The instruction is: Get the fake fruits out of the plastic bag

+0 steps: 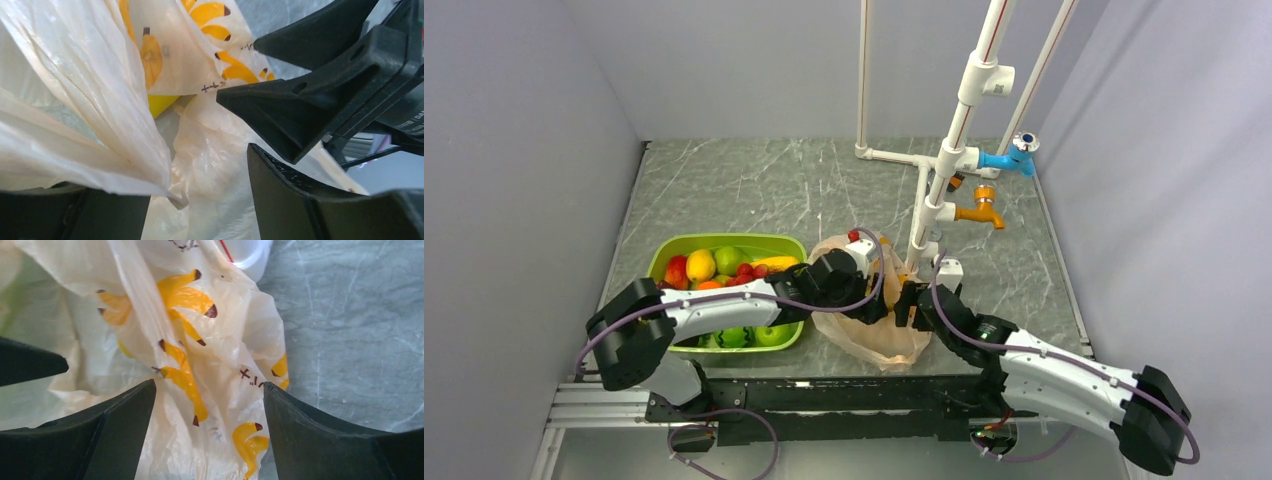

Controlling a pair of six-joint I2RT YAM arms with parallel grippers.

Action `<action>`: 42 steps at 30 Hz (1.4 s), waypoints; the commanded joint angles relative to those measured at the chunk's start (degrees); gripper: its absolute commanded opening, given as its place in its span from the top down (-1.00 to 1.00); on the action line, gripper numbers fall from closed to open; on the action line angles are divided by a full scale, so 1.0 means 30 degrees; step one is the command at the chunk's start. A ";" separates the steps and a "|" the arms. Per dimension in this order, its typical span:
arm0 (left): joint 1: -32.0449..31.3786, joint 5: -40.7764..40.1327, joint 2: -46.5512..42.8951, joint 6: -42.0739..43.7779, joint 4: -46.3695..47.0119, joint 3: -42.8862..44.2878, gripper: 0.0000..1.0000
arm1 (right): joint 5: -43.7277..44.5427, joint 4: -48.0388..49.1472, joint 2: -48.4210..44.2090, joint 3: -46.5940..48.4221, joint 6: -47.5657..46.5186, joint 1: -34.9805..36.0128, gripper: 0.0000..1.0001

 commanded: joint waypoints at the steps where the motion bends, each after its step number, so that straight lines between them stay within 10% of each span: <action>1: -0.0374 -0.0991 0.0725 0.0808 0.1064 -0.0072 -0.45 | 0.1919 0.1046 0.1733 0.0585 0.0695 -0.0005 -0.67; 10: -0.0347 -0.2808 0.2844 0.3415 0.2106 0.0203 -0.68 | 0.2564 0.2266 0.2826 0.0607 0.0022 -0.0008 -0.38; 14: -0.0316 -0.3592 0.3372 0.3746 0.1823 0.0468 -0.68 | 0.2227 0.2860 0.2049 0.0522 -0.0487 -0.0022 0.42; 20: -0.0272 -0.4491 0.2822 0.3783 0.3164 -0.0365 -0.62 | 0.1640 0.1939 0.1203 0.1230 -0.0894 -0.0001 0.83; 42: 0.0317 -0.2565 0.7141 0.5890 0.2539 0.4343 -0.58 | 0.0787 0.1604 0.0694 0.1317 -0.0697 0.0022 0.99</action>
